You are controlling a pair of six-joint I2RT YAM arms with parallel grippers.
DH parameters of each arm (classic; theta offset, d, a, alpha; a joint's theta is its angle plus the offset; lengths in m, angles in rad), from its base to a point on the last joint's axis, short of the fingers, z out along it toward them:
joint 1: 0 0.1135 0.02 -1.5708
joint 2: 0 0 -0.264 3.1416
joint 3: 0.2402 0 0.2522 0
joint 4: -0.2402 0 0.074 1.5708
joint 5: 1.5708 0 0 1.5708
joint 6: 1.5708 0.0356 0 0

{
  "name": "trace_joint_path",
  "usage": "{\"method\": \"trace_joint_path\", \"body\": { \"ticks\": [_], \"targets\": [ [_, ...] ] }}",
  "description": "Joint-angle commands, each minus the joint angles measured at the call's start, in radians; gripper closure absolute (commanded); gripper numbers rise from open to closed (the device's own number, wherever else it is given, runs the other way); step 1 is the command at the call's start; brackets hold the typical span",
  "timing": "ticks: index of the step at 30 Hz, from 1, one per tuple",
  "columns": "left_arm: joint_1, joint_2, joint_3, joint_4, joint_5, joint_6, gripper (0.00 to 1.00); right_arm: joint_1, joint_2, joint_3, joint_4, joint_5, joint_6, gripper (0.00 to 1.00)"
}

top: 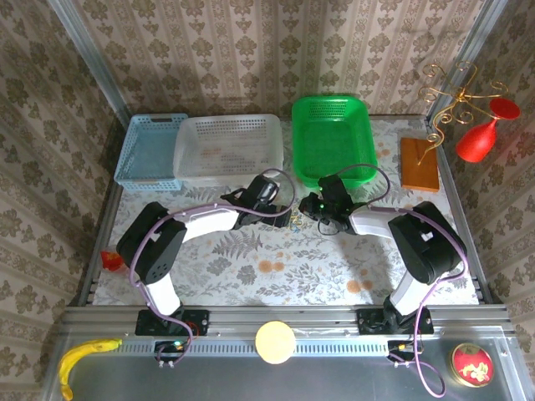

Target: Untangle the cables

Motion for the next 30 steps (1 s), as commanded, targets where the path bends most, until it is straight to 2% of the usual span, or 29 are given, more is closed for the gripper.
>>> {"method": "trace_joint_path", "body": {
  "ticks": [1, 4, 10, 19, 23, 30],
  "targets": [
    [0.012, -0.025, -0.054, 0.019, -0.024, 0.004, 0.00, 0.006, -0.068, -0.012, 0.013, -0.081, -0.023, 1.00],
    [0.019, -0.074, -0.109, 0.035, -0.040, -0.007, 0.00, 0.026, -0.132, -0.031, 0.003, -0.122, -0.023, 1.00],
    [0.046, -0.194, -0.211, 0.053, -0.051, -0.031, 0.00, 0.065, -0.241, -0.041, -0.058, -0.125, -0.047, 1.00],
    [0.063, -0.390, -0.262, 0.046, -0.014, -0.016, 0.00, 0.069, -0.255, -0.038, -0.065, -0.133, -0.050, 1.00],
    [0.063, -0.404, -0.268, 0.094, 0.033, 0.001, 0.00, 0.075, -0.258, -0.035, -0.058, -0.139, -0.039, 1.00],
    [0.055, -0.333, -0.287, 0.200, 0.099, 0.041, 0.00, 0.085, -0.328, -0.026, -0.093, -0.153, -0.034, 1.00]
  ]
}}
